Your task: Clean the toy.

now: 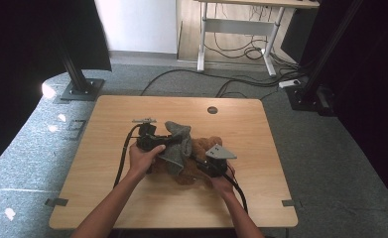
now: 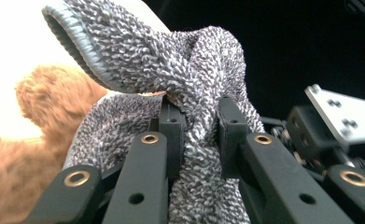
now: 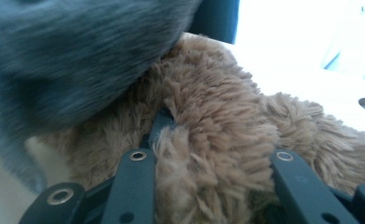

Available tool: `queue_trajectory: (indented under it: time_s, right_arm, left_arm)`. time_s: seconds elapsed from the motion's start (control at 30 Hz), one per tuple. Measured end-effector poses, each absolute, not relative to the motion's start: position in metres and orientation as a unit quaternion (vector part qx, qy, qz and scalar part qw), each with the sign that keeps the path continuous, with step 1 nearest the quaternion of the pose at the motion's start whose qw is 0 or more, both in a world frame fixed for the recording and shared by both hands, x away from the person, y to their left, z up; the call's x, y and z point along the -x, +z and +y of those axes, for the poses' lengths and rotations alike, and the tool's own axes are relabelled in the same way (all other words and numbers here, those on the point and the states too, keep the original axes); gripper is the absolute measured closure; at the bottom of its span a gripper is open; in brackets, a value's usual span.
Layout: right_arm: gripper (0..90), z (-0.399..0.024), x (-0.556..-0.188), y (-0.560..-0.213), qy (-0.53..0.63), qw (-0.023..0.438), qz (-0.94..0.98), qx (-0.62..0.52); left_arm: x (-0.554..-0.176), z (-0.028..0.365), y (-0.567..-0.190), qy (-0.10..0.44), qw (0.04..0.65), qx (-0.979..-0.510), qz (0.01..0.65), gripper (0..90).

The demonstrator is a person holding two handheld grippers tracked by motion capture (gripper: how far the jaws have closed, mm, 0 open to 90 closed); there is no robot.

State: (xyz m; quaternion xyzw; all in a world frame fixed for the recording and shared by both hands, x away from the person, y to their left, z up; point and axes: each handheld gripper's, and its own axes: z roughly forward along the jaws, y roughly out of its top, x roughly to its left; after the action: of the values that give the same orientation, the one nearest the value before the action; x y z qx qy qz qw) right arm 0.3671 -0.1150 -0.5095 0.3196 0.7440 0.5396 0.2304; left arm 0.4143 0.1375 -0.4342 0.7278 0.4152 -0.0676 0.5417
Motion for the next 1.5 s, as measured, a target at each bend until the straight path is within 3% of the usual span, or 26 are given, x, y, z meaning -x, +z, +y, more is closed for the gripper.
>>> queue_trajectory:
  time_s: [0.23, 0.6, 0.9, 1.07, 1.23, 1.43, 1.5]
  right_arm:
    - [67.6, -0.117, -0.338, -0.515, 0.539, 0.233, 0.760, -0.280]
    - [67.8, -0.122, -0.325, -0.521, 0.537, 0.211, 0.771, -0.267]
    - [67.8, -0.125, -0.321, -0.522, 0.536, 0.199, 0.774, -0.273]
    - [67.9, -0.124, -0.313, -0.522, 0.531, 0.210, 0.779, -0.260]
    - [67.9, -0.125, -0.310, -0.523, 0.531, 0.213, 0.777, -0.263]
    - [67.6, -0.125, -0.309, -0.524, 0.532, 0.212, 0.778, -0.257]
    - [63.1, -0.125, -0.307, -0.523, 0.530, 0.217, 0.779, -0.256]
  left_arm:
    - [-0.416, 0.119, -0.435, -0.079, 0.531, -0.738, 0.409, 75.9]
    - [-0.417, 0.093, -0.452, -0.087, 0.467, -0.784, 0.399, 76.2]
    - [-0.403, 0.126, -0.454, -0.065, 0.473, -0.778, 0.408, 76.8]
    - [-0.392, 0.156, -0.456, -0.081, 0.496, -0.760, 0.413, 77.1]
    - [-0.387, 0.186, -0.449, -0.049, 0.508, -0.747, 0.425, 76.9]
    - [-0.389, 0.208, -0.463, -0.076, 0.521, -0.722, 0.448, 76.9]
    - [-0.385, 0.208, -0.468, -0.077, 0.529, -0.717, 0.447, 77.0]
